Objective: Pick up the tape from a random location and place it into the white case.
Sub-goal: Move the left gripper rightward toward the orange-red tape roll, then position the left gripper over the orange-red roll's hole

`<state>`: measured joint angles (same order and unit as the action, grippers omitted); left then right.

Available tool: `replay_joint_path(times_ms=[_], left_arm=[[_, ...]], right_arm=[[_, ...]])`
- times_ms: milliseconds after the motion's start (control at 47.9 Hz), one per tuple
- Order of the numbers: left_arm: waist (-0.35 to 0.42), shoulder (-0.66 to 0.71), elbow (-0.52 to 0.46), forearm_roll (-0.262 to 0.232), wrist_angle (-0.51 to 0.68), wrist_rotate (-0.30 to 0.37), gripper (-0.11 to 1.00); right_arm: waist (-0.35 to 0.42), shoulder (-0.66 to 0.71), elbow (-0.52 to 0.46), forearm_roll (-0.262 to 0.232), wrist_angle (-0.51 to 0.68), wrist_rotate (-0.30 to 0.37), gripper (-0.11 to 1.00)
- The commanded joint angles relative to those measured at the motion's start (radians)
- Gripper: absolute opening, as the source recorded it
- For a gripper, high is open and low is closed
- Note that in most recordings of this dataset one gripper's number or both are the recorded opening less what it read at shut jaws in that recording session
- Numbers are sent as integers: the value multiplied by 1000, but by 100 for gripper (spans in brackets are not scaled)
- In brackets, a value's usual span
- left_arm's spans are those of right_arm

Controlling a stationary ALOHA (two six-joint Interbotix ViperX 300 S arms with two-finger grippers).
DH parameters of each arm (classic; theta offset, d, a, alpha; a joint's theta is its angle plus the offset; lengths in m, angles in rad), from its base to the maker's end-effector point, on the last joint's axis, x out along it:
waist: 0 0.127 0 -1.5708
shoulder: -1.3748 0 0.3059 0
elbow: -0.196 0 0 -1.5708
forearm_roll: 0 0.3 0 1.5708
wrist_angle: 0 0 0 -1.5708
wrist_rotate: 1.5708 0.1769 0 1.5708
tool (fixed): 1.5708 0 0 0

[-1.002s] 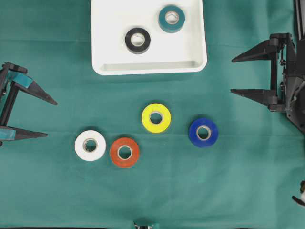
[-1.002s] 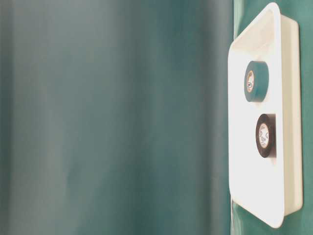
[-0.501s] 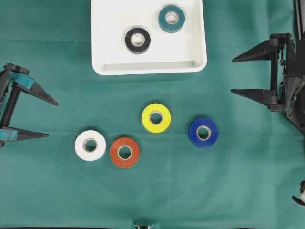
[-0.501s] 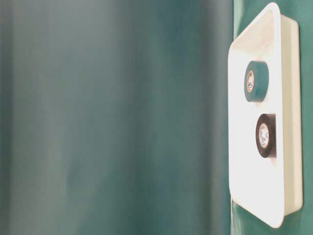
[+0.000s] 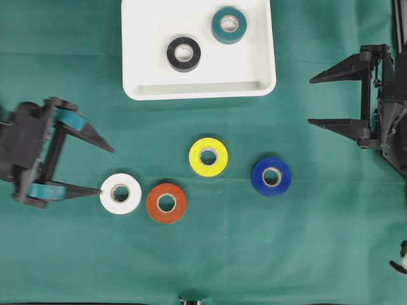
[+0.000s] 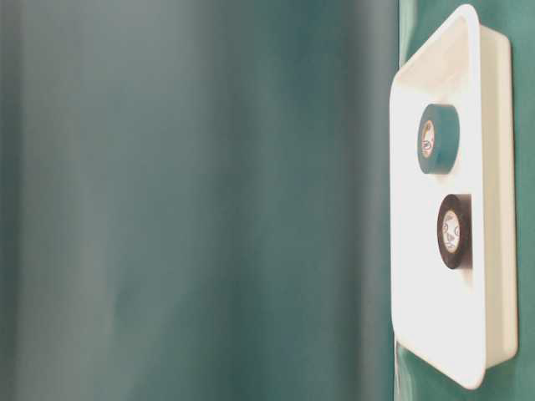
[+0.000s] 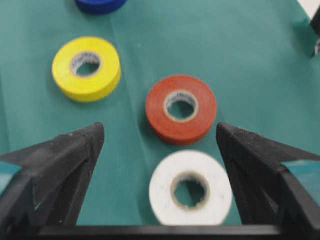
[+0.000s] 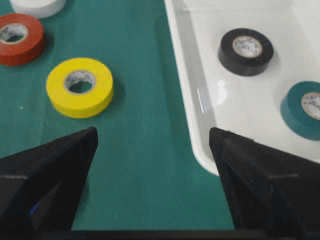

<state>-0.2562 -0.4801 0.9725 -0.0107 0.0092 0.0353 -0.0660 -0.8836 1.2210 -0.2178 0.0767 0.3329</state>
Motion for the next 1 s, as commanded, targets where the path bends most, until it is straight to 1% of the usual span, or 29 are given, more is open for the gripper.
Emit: replay_joint_path(times_ms=[0,334,480,606,793,981], left_arm=[[-3,66,-77,-2,-9,0,96],[-3,267,-299,-2,-2,0,96],[-3,318,-368,-2,32,0,96],[-3,336,-396,-2,83,0,96],[-3,336,-397,-2,100,-6,96],[-3,334,-403,-2,146,-40,96]], right_arm=[[-3,3,-26,-2,-5,-3,90],[-3,3,-25,-5,0,-6,90],[-3,3,-26,-5,3,-6,90],[-3,3,-26,-5,5,-6,90],[-3,3,-26,-5,8,-6,90],[-3,3,-26,-5,8,-6,90]])
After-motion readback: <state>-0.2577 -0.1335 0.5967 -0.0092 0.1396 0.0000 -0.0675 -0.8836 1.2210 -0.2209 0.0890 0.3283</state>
